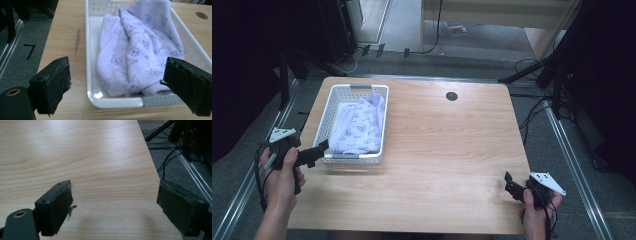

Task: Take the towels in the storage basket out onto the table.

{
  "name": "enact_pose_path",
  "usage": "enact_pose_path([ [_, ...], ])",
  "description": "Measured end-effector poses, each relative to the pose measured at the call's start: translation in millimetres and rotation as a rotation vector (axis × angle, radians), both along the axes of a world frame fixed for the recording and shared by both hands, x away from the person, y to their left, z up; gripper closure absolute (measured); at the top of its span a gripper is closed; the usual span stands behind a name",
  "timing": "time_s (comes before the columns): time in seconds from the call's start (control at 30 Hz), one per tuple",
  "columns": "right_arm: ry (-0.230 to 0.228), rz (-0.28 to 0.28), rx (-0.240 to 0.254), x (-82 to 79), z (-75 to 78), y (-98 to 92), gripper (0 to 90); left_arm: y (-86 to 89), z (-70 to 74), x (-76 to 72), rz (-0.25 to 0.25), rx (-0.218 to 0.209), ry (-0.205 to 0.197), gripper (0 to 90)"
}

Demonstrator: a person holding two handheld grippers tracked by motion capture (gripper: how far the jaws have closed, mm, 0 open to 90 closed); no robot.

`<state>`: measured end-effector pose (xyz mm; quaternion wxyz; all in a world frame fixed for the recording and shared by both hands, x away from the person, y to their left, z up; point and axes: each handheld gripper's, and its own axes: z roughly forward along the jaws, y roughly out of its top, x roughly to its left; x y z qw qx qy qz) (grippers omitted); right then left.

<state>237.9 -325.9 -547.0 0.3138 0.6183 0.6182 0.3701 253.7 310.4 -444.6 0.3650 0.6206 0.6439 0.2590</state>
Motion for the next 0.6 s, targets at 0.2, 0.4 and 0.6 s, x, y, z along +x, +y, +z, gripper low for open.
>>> enact_pose_path([
  [0.2,0.001,0.001,0.001,0.1,0.0,0.1,13.7,-14.3,9.6,21.8,-0.037,0.041,0.029,8.3],
  [0.4,0.003,0.001,0.003,0.2,0.0,0.1,13.7,-24.5,13.8,43.5,-0.052,0.060,0.056,8.3],
  [0.6,0.003,0.002,0.002,0.3,0.0,0.2,13.7,-32.6,7.4,80.6,-0.105,0.018,0.178,8.7],
])
